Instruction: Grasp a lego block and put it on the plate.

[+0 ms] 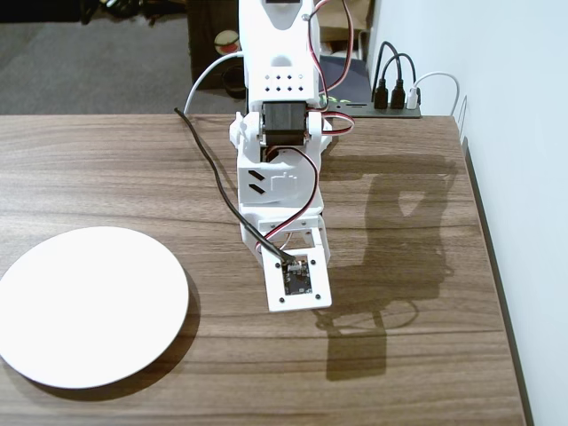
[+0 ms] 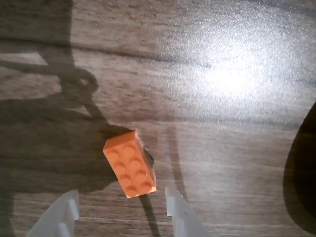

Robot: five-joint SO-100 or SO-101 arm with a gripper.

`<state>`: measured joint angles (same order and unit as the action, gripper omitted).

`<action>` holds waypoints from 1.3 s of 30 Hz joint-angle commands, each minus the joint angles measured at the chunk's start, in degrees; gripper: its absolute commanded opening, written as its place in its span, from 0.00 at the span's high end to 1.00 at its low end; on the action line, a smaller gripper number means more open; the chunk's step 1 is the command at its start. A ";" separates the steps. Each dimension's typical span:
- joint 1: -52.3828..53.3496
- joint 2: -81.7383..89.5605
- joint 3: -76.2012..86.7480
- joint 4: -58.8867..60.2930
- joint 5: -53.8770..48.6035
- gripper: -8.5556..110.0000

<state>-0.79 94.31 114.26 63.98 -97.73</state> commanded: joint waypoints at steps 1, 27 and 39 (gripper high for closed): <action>0.44 -0.18 -2.55 -1.58 -0.70 0.74; 0.62 -1.41 4.92 -9.67 -0.97 0.83; 0.44 1.32 6.15 -9.32 0.35 0.87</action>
<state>-0.35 92.81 120.32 54.49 -97.82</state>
